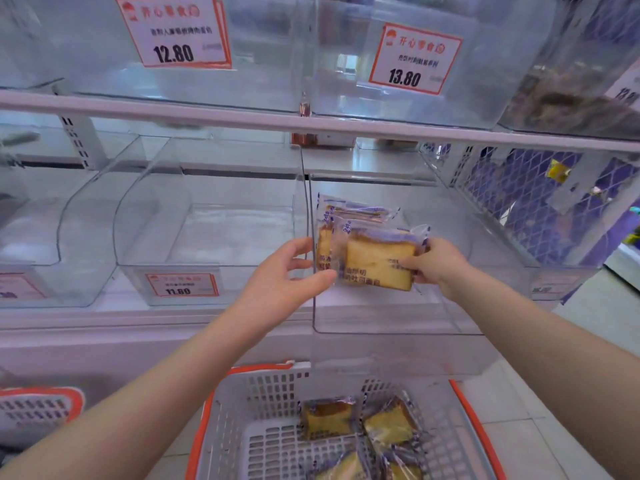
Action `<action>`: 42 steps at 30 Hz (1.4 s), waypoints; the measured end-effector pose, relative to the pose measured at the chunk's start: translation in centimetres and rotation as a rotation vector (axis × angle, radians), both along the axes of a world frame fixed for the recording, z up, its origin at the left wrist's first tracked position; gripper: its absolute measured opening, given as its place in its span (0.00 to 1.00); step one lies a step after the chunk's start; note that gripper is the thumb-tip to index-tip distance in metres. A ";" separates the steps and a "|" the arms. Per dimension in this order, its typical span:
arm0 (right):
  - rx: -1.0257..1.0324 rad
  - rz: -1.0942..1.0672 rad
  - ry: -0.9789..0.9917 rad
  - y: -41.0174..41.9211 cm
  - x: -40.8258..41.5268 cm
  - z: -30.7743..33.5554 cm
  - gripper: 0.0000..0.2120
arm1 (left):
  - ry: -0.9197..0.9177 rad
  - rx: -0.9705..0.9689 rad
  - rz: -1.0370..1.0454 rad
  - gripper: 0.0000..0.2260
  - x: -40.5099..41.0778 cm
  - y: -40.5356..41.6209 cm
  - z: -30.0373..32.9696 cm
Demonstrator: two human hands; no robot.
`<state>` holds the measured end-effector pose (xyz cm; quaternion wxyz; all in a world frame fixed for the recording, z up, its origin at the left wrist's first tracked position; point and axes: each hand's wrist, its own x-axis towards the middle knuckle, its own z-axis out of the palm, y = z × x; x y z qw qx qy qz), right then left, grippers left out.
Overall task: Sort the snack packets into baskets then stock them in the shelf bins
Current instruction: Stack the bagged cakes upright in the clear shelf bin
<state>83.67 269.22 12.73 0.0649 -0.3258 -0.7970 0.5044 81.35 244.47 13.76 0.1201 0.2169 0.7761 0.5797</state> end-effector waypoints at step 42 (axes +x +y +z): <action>0.189 0.502 -0.823 -3.5 20.1 -27.3 0.13 | -0.008 -1.023 -0.670 0.11 15.2 -0.9 -29.3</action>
